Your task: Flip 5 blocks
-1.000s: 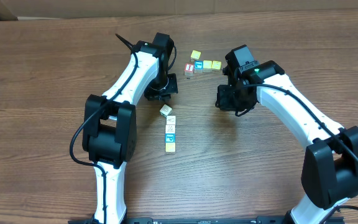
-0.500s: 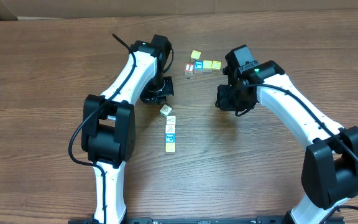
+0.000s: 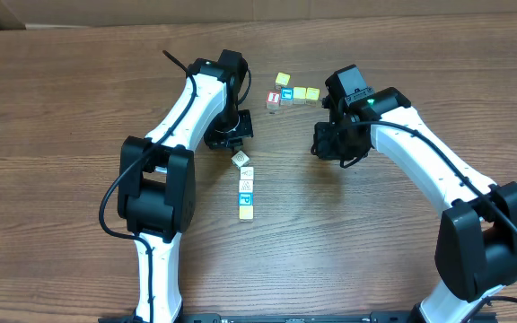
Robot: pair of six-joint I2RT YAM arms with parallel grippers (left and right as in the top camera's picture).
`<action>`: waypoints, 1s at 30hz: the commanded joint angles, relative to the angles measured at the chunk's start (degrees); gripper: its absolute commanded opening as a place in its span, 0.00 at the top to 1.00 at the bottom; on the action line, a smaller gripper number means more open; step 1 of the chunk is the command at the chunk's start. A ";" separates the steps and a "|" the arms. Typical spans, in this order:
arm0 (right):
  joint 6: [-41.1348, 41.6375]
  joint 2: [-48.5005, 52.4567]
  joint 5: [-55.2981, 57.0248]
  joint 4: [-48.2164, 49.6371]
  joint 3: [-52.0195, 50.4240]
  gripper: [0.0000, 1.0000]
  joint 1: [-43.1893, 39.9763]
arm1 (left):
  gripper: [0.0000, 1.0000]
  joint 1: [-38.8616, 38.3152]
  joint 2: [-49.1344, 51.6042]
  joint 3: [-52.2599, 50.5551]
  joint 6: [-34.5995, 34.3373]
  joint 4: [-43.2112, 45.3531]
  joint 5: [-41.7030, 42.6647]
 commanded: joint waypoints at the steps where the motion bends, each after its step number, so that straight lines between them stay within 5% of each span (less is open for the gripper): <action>1: 0.09 -1.11 0.72 0.24 0.13 0.83 -0.04 | 0.96 -0.55 0.20 -0.46 -0.57 0.02 1.20; 14: 0.07 -1.11 0.72 0.22 0.13 0.83 -0.04 | 0.96 -0.79 0.20 -0.44 -0.15 1.70 5.05; 23: 0.07 -1.11 0.72 0.09 0.13 0.82 -0.04 | 0.96 4.35 -0.37 5.70 -2.34 -1.11 2.86; 30: 0.07 -1.11 0.72 0.42 0.13 0.82 -0.04 | 0.96 3.58 0.22 1.03 -2.03 -2.54 0.28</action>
